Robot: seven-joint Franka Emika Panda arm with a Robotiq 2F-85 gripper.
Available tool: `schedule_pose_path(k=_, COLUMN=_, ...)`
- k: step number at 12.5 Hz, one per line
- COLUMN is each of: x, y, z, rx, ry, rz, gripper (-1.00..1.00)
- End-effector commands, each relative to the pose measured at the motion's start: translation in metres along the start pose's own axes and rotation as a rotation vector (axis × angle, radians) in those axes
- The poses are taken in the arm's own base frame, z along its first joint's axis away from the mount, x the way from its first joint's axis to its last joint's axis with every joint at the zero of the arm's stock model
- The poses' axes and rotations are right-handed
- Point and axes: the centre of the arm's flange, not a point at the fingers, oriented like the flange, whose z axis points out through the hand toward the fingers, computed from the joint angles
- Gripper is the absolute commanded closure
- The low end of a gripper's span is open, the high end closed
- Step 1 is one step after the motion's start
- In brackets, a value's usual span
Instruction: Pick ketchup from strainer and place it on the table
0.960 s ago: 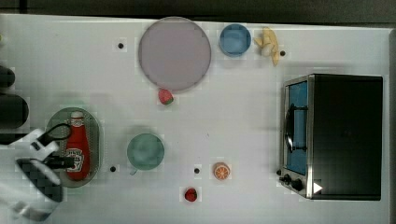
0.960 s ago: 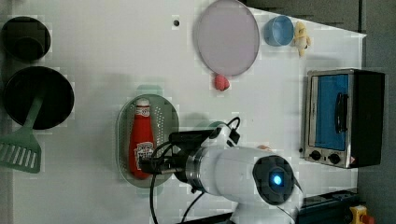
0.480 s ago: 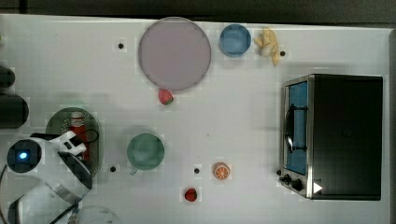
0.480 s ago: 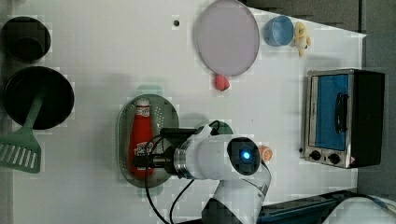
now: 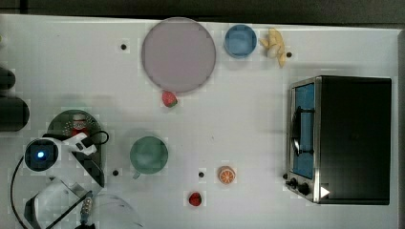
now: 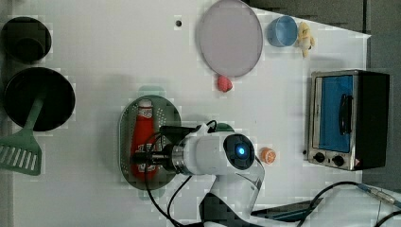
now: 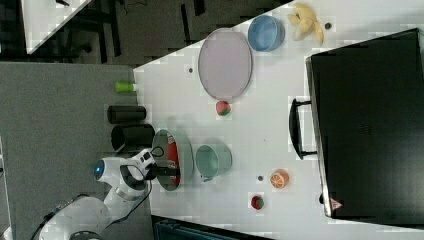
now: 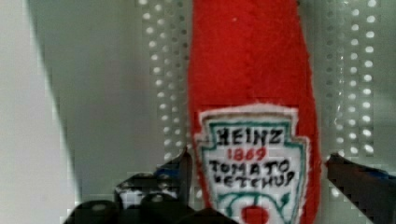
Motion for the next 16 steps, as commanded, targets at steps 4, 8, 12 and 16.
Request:
schedule_pose_path(k=4, x=0.001, y=-0.009, z=-0.011, rx=0.022, ry=0.054, rz=0.025, gripper=-0.22)
schedule_pose_path(k=8, x=-0.004, y=-0.021, z=-0.052, rx=0.003, ry=0.109, rz=-0.005, gripper=-0.21)
schedule_pose_path(k=12, x=-0.007, y=-0.032, z=-0.14, rx=-0.054, ry=0.152, rz=0.058, gripper=-0.21)
schedule_pose_path(k=16, x=0.023, y=-0.025, z=-0.238, rx=-0.031, ry=0.198, rz=0.122, gripper=-0.21)
